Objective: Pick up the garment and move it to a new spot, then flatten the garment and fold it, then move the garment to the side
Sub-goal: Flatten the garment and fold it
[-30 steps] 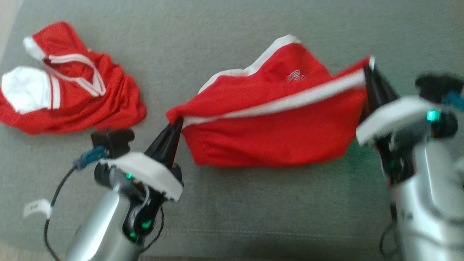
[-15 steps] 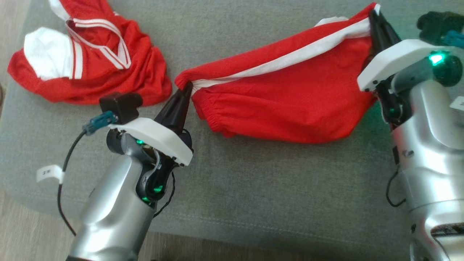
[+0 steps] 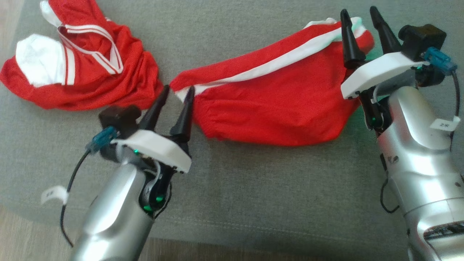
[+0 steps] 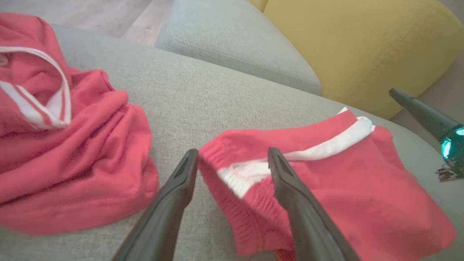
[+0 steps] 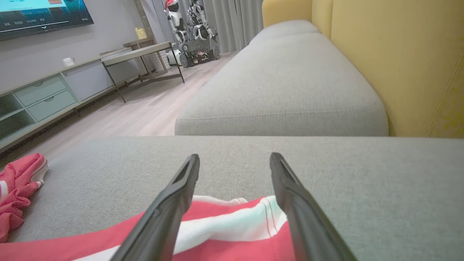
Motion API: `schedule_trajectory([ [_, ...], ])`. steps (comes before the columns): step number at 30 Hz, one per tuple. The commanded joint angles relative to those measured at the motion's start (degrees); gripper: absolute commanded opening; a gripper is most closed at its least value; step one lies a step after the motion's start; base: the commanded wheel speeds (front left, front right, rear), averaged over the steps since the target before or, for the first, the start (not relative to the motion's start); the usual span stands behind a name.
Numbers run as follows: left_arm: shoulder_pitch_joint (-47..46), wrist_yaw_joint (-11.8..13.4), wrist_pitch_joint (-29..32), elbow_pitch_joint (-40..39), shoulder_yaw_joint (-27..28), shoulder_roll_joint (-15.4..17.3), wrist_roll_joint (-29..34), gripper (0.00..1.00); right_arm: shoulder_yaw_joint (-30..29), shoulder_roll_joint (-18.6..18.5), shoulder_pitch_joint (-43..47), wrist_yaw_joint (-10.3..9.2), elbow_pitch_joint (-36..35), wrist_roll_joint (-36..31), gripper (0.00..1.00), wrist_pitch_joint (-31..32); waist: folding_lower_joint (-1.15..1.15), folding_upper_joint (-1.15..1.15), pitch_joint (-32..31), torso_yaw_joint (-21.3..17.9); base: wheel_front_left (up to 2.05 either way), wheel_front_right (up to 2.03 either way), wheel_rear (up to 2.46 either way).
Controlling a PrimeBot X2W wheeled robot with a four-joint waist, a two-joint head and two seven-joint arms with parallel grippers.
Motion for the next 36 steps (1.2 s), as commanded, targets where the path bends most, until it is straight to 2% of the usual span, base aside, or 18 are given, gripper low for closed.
schedule_trajectory([
  [1, 0.6, 1.1, -1.4, -2.7, 2.5, 2.1, 1.2, 1.00, 1.3, 0.4, 1.0, 0.37, -2.9, -1.2, 1.00, -1.3, 0.00, 0.00, -1.0, -0.9, 0.00, 0.00, 0.00],
  [8, 5.3, 5.7, -3.7, -8.7, 5.6, 4.8, 5.5, 1.00, -0.6, 0.4, 9.2, 0.37, -12.2, -6.6, 1.00, -3.3, 0.00, 0.00, -4.5, -3.0, 0.00, 0.00, 0.00],
  [13, 8.7, 7.8, -4.0, -12.7, 7.5, 6.5, 8.0, 1.00, -3.0, 1.4, 18.0, 0.37, -20.9, -9.8, 1.00, -1.3, 0.00, 0.00, -6.8, -4.5, 0.00, 0.00, 0.00],
  [24, 14.5, 9.2, -4.0, -15.7, 8.2, 8.2, 9.5, 1.00, -6.9, 3.2, 33.1, 0.37, -35.5, -10.8, 1.00, 4.8, 0.00, 0.00, -9.0, -6.1, 0.00, 0.00, 0.00],
  [36, 14.4, 9.3, -3.9, -15.4, 7.8, 8.3, 9.1, 1.00, -7.9, 3.6, 35.3, 0.37, -40.2, -11.1, 1.00, 8.0, 0.00, 0.00, -8.5, -5.8, 0.00, 0.00, 0.00],
])
